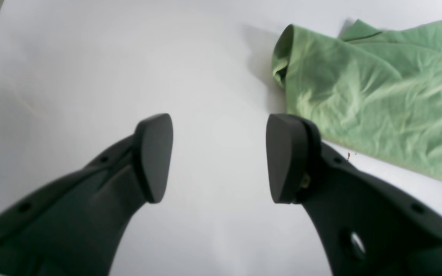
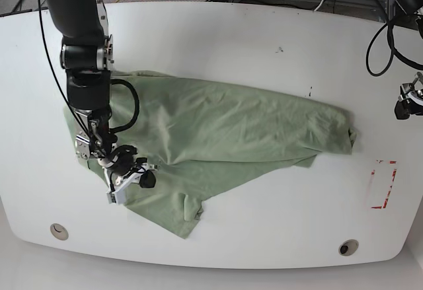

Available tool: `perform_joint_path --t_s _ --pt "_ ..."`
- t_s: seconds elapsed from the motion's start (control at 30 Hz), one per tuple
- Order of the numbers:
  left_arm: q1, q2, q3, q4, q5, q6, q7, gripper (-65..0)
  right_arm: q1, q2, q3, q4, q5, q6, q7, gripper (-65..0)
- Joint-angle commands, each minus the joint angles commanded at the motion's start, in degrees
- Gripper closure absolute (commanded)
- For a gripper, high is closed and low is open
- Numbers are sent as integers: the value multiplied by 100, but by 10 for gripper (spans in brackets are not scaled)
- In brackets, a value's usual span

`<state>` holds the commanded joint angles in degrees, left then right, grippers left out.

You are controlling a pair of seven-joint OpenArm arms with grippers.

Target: Layout the t-shirt on the table in an organized manner, then fold the t-shirt properly

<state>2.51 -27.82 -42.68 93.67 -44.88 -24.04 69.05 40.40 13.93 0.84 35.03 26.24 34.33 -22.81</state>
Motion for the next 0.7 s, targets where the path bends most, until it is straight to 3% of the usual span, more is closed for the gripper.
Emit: perform_joint_path --t_s 0.13,0.17,0.33,0.5,0.7 --pt "0 9 9 0 0 0 0 -360 -141 114 193 976 123 18 -967 -230" --pt "0 18 9 0 0 0 0 -360 -369 167 404 1521 281 18 -1389 -298" --pt "0 141 9 0 0 0 0 -360 -1310 229 1275 3481 826 -9 -2532 -469" --pt "-18 167 9 0 0 0 0 -360 -2127 229 2101 4774 1152 -18 -3332 -561" --pt "-44 334 18 0 0 0 0 -360 -2954 237 2998 5451 1292 -18 -3754 -614"
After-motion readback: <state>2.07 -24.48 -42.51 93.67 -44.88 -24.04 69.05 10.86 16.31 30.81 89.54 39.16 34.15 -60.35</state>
